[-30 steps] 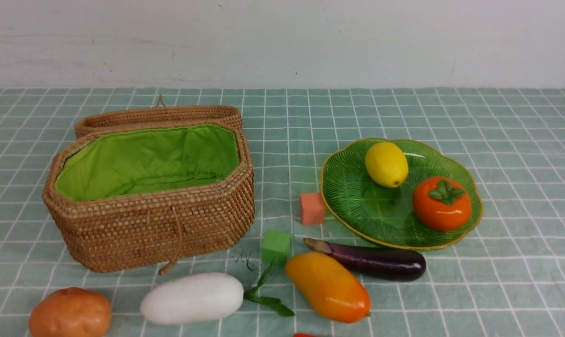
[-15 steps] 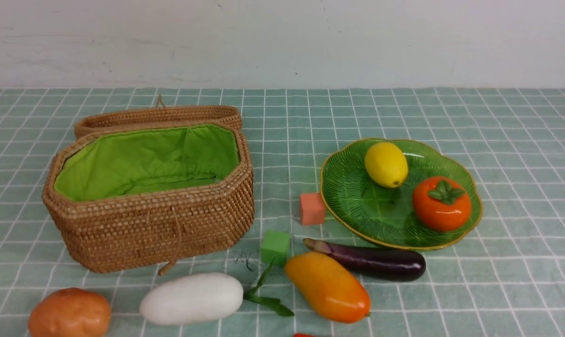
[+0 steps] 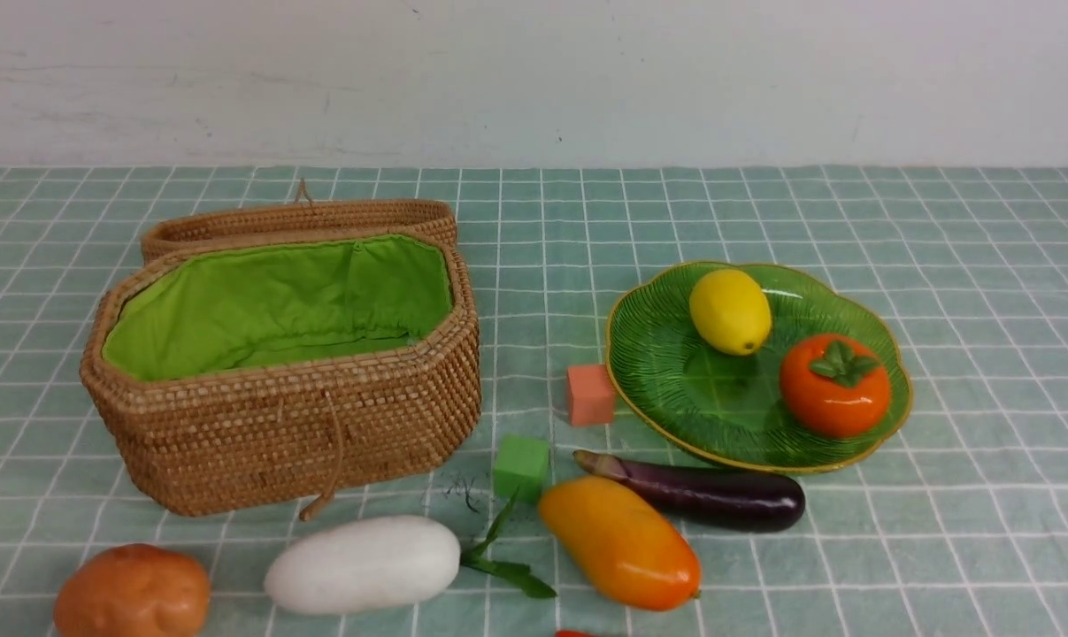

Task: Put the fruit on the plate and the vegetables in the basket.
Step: Grab a potato with your left arm and place it in the basket on the left

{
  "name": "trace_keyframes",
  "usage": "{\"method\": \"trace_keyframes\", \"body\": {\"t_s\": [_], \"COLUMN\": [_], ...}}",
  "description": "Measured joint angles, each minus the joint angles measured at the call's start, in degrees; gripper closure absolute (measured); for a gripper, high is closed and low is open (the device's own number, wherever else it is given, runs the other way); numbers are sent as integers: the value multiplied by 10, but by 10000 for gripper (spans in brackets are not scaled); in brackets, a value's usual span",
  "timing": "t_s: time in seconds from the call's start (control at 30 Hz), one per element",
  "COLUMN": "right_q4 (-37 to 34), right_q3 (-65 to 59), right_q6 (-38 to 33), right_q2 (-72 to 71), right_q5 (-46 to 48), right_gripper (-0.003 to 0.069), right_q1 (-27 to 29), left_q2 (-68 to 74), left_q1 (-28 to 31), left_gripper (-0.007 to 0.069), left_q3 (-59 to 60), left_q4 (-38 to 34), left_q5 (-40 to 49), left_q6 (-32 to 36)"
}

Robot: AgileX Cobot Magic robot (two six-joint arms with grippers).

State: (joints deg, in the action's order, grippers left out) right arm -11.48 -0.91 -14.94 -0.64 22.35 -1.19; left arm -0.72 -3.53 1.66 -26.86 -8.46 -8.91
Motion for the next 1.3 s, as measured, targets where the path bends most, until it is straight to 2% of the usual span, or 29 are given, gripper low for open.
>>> {"method": "trace_keyframes", "body": {"t_s": [0.07,0.3,0.37,0.57,0.9,1.13,1.2,1.23,1.3], "right_q4": [0,0,0,0,0,0,0,0,0], "right_q3": [0,0,0,0,0,0,0,0,0], "right_q6": [0,-1,-1,-1,-1,-1,-1,-1,-1], "right_q2": [0,0,0,0,0,0,0,0,0], "right_q5": [0,0,0,0,0,0,0,0,0], "right_gripper": [501,494,490,482,466,456,453,452,449], "right_q1": [0,0,0,0,0,0,0,0,0], "left_q2": [0,16,69,199,341,429,470,473,508], "left_q1": [0,0,0,0,0,0,0,0,0], "left_gripper": [386,386,386,386,386,385,370,368,329], "left_q3": [-8,-120,-196,-312,-332,-343,-370,-370,-406], "left_q4": [-3,16,18,22,32,42,78,82,155], "left_q5": [-2,85,133,241,246,347,412,417,485], "left_q6": [6,62,89,102,104,17,-54,-54,-124]}}
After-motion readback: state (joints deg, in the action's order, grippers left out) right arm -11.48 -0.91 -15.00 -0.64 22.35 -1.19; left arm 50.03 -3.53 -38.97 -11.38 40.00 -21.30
